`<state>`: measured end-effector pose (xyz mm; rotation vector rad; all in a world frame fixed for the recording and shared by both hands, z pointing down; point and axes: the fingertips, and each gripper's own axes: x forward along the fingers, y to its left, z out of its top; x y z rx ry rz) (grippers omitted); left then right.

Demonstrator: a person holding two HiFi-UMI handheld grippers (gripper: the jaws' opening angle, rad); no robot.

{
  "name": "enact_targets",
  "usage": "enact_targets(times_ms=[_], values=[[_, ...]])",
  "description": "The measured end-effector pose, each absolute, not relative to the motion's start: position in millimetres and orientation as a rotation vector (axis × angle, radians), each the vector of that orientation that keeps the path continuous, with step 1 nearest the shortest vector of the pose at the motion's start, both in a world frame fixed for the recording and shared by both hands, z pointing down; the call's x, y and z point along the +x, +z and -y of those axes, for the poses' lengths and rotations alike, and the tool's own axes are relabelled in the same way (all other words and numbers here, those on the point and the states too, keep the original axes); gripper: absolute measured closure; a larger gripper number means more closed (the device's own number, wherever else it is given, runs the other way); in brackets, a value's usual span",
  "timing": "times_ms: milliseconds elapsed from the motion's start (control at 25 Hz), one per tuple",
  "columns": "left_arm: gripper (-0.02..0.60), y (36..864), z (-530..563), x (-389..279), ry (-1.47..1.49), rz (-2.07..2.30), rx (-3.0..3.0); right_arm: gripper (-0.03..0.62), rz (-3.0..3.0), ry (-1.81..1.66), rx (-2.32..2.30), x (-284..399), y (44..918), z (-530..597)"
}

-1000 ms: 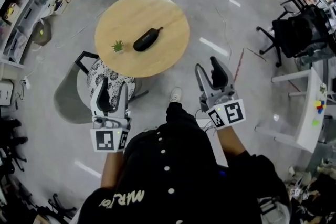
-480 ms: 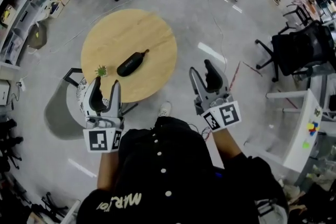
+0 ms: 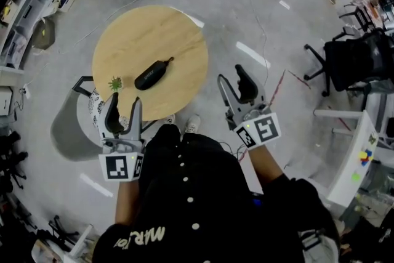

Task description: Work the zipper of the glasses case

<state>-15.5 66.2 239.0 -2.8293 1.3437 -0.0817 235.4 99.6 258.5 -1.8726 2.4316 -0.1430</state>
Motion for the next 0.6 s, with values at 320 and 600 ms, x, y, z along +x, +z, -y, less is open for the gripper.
enact_targets(times_ms=[320, 600], values=[[0.380, 274, -23, -20, -0.208, -1.296, -2.866, 0.384, -2.562, -0.178, -1.804, 216, 277, -51], [0.380, 348, 8, -14, -0.573, -1.074, -2.972, 0.387, -2.724, -0.236, -1.750, 196, 312, 1]])
